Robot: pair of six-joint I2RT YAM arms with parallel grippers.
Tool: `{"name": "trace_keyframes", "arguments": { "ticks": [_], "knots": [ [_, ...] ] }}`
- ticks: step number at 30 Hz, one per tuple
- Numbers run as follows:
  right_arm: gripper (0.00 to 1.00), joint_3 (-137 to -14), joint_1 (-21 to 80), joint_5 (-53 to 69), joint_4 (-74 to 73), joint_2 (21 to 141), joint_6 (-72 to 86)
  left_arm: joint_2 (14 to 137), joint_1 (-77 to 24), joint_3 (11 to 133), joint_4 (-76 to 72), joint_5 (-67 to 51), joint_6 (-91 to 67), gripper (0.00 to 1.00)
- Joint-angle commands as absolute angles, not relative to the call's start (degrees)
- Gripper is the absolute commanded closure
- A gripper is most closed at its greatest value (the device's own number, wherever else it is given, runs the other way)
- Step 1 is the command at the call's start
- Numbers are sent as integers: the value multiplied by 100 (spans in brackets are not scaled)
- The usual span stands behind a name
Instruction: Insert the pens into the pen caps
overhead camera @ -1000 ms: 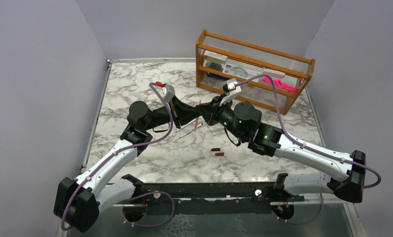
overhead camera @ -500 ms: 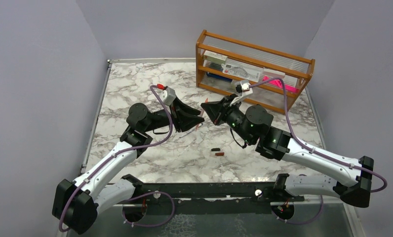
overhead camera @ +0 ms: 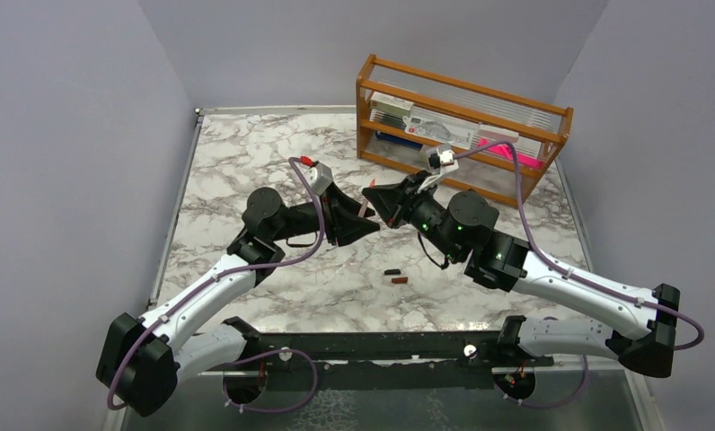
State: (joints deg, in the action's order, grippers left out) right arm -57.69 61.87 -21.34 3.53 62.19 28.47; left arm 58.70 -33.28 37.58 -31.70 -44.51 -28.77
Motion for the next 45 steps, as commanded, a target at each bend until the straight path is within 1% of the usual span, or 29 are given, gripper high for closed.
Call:
{"name": "trace_keyframes", "arguments": {
  "ticks": [1, 4, 11, 12, 14, 15, 17, 22, 23, 25, 26, 27, 28, 30, 31, 32, 33, 34, 35, 39, 41, 43, 45],
  "knots": [
    [99, -5783, 6177, -1811, 577, 6237, 2986, 5976, -3408, 3868, -3340, -4337, -2882, 67],
    [99, -5719, 6178, -1818, 546, 6217, 3005, 5925, -3426, 3846, -3340, -4219, -2832, 99],
    [99, -5762, 6174, -1873, 353, 6255, 2798, 5805, -3428, 3809, -3338, -4060, -2787, 100],
    [99, -5777, 6172, -1857, 325, 6282, 2775, 5813, -3428, 3818, -3338, -4050, -2795, 96],
    [99, -5776, 6177, -1803, 310, 6308, 2760, 5818, -3428, 3829, -3335, -4011, -2833, 73],
    [99, -5760, 6171, -1777, 328, 6306, 2764, 5814, -3428, 3839, -3336, -3990, -2836, 67],
    [99, -5732, 6174, -1750, 342, 6307, 2762, 5790, -3428, 3849, -3336, -3902, -2815, 62],
    [99, -5705, 6177, -1774, 325, 6333, 2734, 5805, -3428, 3893, -3337, -3742, -2841, 61],
    [99, -5702, 6175, -1763, 325, 6336, 2719, 5823, -3428, 3901, -3340, -3737, -2851, 62],
    [99, -5697, 6177, -1739, 315, 6342, 2716, 5837, -3427, 3900, -3333, -3684, -2864, 72],
    [99, -5701, 6177, -1712, 324, 6339, 2704, 5831, -3428, 3897, -3338, -3663, -2868, 81],
    [99, -5696, 6177, -1693, 318, 6343, 2701, 5829, -3428, 3887, -3340, -3638, -2871, 96],
    [99, -5689, 6176, -1682, 310, 6339, 2701, 5820, -3428, 3885, -3340, -3620, -2867, 100],
    [99, -5678, 6174, -1684, 298, 6355, 2694, 5842, -3428, 3877, -3335, -3600, -2864, 100],
    [97, -5673, 6178, -1693, 277, 6369, 2679, 5848, -3428, 3865, -3339, -3565, -2867, 100],
    [87, -5691, 6179, -1718, 246, 6378, 2662, 5846, -3428, 3848, -3332, -3489, -2876, 100],
    [73, -5740, 6173, -1800, 174, 6376, 2642, 5841, -3421, 3827, -3309, -3405, -2873, 100],
    [61, -5800, 6175, -1998, -15, 6366, 2665, 5826, -3419, 3820, -3227, -3293, -2842, 100],
    [54, -5863, 6177, -2230, -251, 6326, 2701, 5809, -3415, 3834, -3072, -3107, -2793, 100],
    [44, -5711, 6175, -2920, -1194, 5869, 2612, 5724, -3366, 3987, -2071, -2179, -2544, 100],
    [42, -5407, 6176, -2913, -1510, 5607, 2495, 5783, -3269, 4040, -1841, -2156, -2458, 100],
    [42, -5109, 6178, -2874, -2063, 5569, 2701, 5870, -3181, 4112, -1708, -2211, -2444, 100],
    [45, -4814, 6174, -2600, -2566, 5596, 3108, 5928, -3127, 4166, -1607, -2147, -2435, 100]
  ]
}}
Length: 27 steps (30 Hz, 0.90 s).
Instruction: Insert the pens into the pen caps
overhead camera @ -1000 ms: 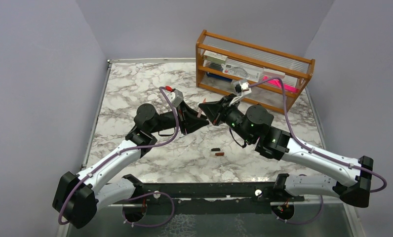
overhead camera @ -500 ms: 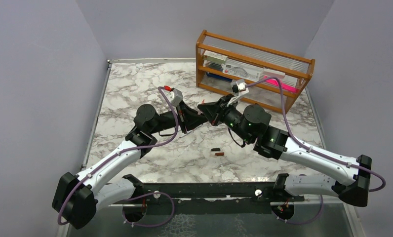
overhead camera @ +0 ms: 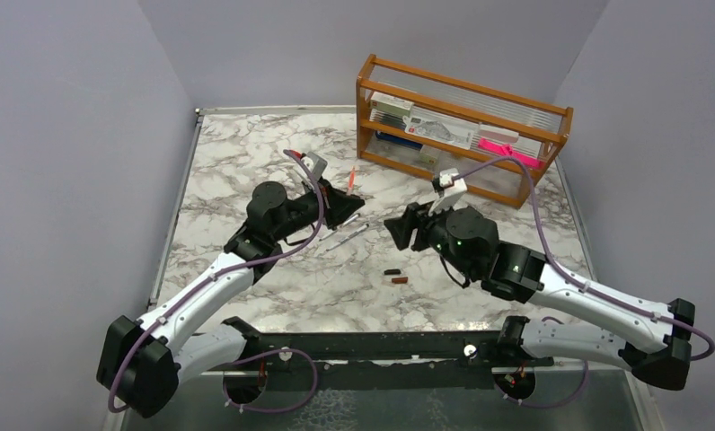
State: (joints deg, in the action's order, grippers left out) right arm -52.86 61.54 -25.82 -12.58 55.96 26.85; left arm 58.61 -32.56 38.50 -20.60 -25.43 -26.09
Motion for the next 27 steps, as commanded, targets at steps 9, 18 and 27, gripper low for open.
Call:
{"name": "trace_keyframes", "arguments": {
  "ticks": [9, 18, 27],
  "knots": [
    [89, -3466, 6173, -1663, -2415, 5855, 4208, 5788, -3112, 3881, -1613, -2041, -2353, 100],
    [74, -3773, 6178, -1269, -1727, 7354, 3654, 6112, -3105, 3955, -1667, -2327, -2338, 100],
    [98, -3899, 6175, -1126, -1452, 7925, 3649, 5947, -3096, 3880, -1540, -2181, -2259, 100]
  ]
}}
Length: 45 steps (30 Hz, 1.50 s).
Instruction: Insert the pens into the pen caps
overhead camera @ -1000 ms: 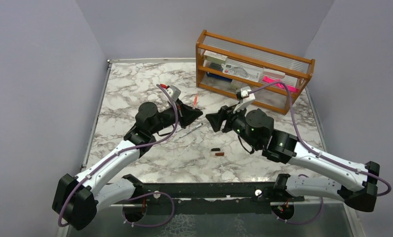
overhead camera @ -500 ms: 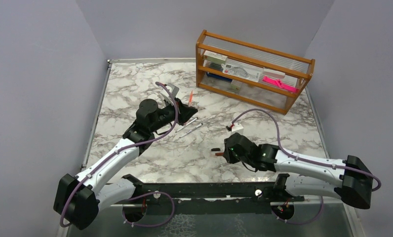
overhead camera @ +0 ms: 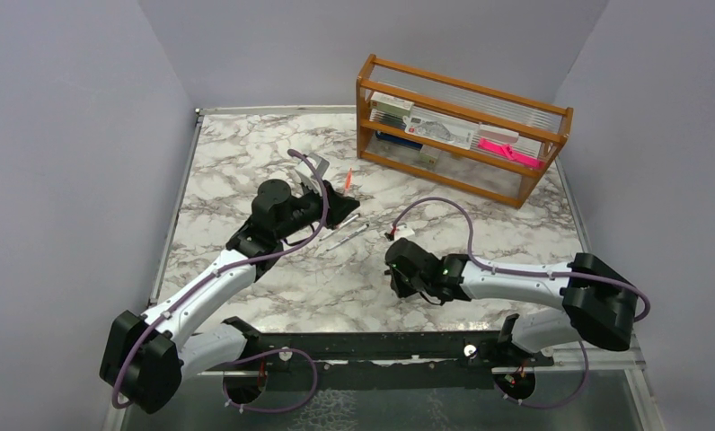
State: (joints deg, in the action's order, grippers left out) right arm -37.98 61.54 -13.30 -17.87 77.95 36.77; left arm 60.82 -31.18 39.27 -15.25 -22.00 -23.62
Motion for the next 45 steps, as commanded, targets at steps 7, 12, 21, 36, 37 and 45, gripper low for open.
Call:
{"name": "trace_keyframes", "arguments": {
  "ticks": [7, 12, 21, 36, 37, 45],
  "knots": [
    [99, -3775, 6178, -1070, -1332, 8026, 3841, 5986, -3098, 3897, -1536, -2215, -2272, 100],
    [99, -3861, 6171, -1451, -1620, 8116, 4097, 6012, -3100, 3934, -1513, -2225, -2276, 100],
    [99, -4044, 6138, -1710, -1947, 8362, 4397, 6013, -3094, 4008, -1354, -2294, -2228, 100],
    [99, -4513, 6003, -2022, -1758, 8845, 4139, 6000, -3098, 3994, -1266, -2298, -2206, 100],
    [99, -4599, 5996, -2052, -1751, 8903, 4093, 6011, -3099, 3998, -1266, -2307, -2202, 100],
    [99, -4954, 5985, -1994, -1552, 8995, 3811, 6064, -3094, 3991, -1257, -2299, -2169, 100]
  ]
}}
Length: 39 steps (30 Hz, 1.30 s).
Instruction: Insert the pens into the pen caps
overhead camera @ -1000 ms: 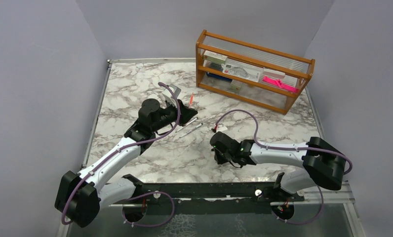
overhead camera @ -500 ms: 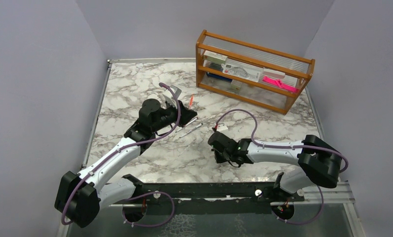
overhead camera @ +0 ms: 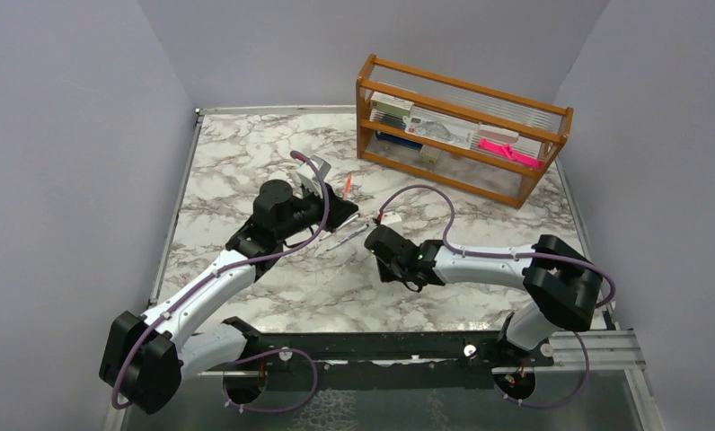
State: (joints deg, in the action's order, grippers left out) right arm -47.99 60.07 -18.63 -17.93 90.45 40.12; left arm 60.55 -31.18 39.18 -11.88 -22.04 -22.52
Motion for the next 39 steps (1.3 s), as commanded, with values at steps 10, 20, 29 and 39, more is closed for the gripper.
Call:
{"name": "trace_keyframes", "arguments": {
  "ticks": [10, 20, 29, 39],
  "knots": [
    [77, -4988, 5983, -2145, -1203, 8650, 3693, 6065, -3092, 3964, -1330, -2318, -2197, 100],
    [99, -5529, 5983, -2384, -1854, 9463, 4126, 5942, -3087, 3953, -1242, -2290, -2197, 100],
    [99, -5316, 5981, -2338, -1988, 9556, 4374, 5924, -3089, 3939, -1268, -2357, -2243, 100],
    [99, -4770, 6012, -1947, -1815, 9273, 4639, 5847, -3095, 3868, -1309, -2356, -2287, 100]
  ]
}}
